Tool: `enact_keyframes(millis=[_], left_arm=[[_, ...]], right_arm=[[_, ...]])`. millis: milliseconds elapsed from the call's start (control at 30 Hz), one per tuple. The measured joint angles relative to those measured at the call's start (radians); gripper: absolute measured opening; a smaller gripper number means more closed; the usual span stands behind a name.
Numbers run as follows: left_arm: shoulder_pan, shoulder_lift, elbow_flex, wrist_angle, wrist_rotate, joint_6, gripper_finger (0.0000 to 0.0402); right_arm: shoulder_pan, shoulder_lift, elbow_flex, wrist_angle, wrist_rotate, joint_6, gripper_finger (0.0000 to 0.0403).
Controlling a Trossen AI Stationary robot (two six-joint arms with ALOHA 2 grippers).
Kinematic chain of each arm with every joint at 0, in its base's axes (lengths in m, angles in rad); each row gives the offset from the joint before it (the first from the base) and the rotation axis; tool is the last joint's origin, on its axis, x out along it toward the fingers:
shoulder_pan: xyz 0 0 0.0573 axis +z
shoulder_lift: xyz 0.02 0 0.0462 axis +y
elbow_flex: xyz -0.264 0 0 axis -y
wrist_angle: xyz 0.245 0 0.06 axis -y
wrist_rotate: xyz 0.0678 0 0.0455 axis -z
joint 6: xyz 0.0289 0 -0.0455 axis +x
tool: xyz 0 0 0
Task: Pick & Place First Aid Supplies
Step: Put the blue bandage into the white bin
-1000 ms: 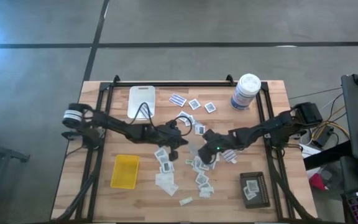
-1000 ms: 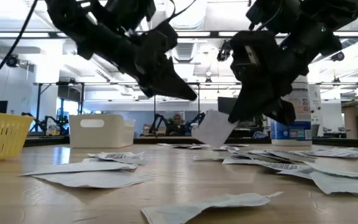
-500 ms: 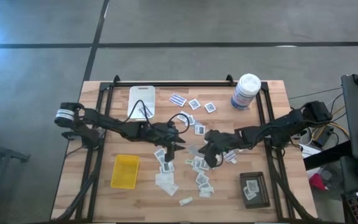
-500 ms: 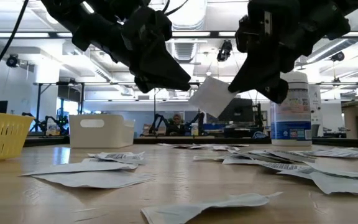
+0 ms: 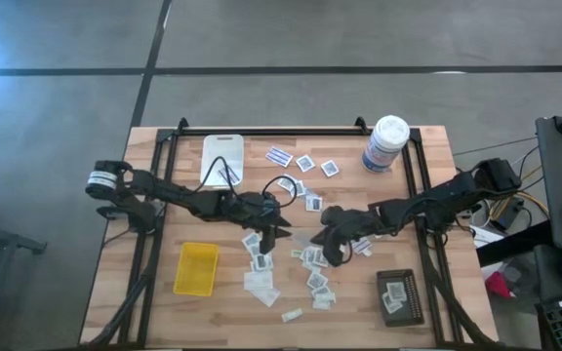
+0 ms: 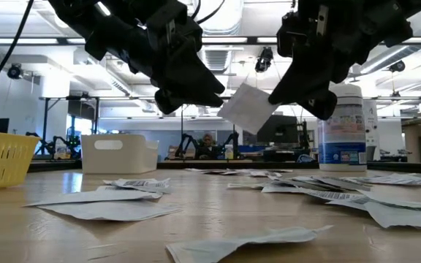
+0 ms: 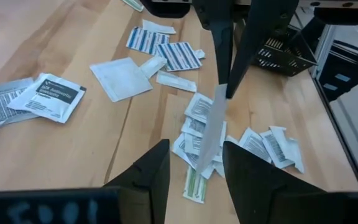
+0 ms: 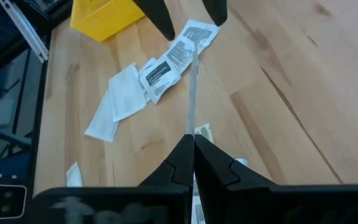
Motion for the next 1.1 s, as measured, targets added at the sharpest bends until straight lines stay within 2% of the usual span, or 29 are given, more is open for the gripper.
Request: enact_keyframes(millis=[167,333,667,800,1100], left_arm=[[0.000,0.000,0.000,0.002,0.036,-0.002,0.0140],[0.000,0.000,0.000,0.011,0.115,-0.001,0.0140],[0.000,0.000,0.000,0.011,0.148,0.055,0.0133],[0.000,0.000,0.000,0.011,0.155,0.068,0.0106],[0.000,0.000,0.000,0.011,0.167,0.080,0.0008]], right_arm=[[0.001,0.022,0.000,0.065,0.000,-0.013,0.0008],[0.003,0.063,0.000,0.146,0.000,-0.014,0.0008],[0.006,0.092,0.000,0.199,0.000,0.002,0.0008],[0.006,0.091,0.000,0.206,0.000,0.001,0.0008],[0.006,0.092,0.000,0.208,0.000,-0.005,0.0008]])
